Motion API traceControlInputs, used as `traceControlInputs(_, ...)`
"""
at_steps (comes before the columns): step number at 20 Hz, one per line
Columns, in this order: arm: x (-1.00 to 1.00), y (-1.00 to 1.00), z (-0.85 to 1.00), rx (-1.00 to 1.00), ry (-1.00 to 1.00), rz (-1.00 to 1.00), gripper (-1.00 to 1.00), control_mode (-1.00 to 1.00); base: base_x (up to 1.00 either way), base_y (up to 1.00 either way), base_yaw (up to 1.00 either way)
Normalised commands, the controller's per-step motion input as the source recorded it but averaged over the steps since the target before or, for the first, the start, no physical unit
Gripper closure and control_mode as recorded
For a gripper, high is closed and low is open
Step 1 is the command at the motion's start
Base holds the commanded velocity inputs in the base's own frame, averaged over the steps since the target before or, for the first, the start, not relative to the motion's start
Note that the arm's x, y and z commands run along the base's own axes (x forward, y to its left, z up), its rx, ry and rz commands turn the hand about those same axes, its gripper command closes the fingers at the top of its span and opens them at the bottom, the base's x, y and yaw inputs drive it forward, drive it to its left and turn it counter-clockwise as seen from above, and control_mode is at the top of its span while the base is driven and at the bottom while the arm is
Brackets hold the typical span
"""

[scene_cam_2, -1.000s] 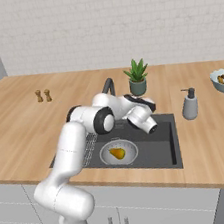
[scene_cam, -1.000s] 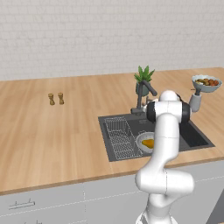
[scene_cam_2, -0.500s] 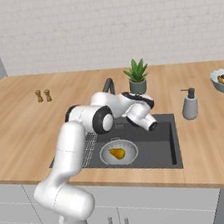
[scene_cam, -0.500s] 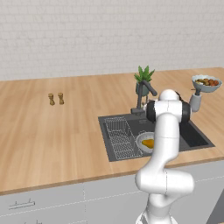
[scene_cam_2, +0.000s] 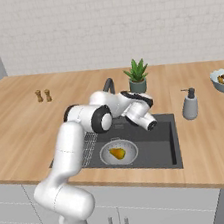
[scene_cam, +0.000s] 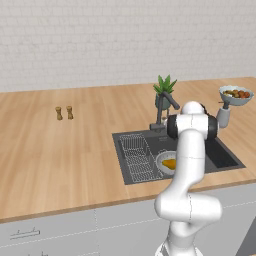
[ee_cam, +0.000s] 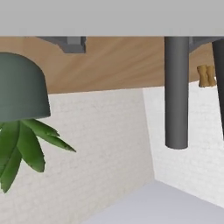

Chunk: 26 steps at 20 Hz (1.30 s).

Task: Put the colander in the sink, put the pear in the colander, and turn on the sink faucet and pour water over the colander.

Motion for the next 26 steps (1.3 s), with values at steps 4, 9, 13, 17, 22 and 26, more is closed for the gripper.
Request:
traceControlInputs(4, 0.00, -0.89, 0.00, 0.05, 0.02, 0.00, 1.00, -1.00, 0.00, 0.00, 0.00)
traceControlInputs(9, 0.00, -0.94, 0.00, 0.07, 0.08, 0.00, 1.00, -1.00, 0.00, 0.00, 0.00)
traceControlInputs(13, 0.00, -0.91, -0.02, 0.05, 0.12, 0.00, 1.00, -1.00, 0.00, 0.00, 0.00)
traceControlInputs(17, 0.00, -0.72, -0.09, 0.01, 0.10, 0.00, 1.00, -1.00, 0.00, 0.00, 0.00)
traceControlInputs(22, -0.03, -0.58, -0.11, 0.00, 0.04, 0.00, 1.00, -1.00, 0.00, 0.00, 0.00)
traceControlInputs(26, -0.29, -0.54, -0.02, 0.01, 0.00, 0.00, 1.00, -1.00, 0.00, 0.00, 0.00)
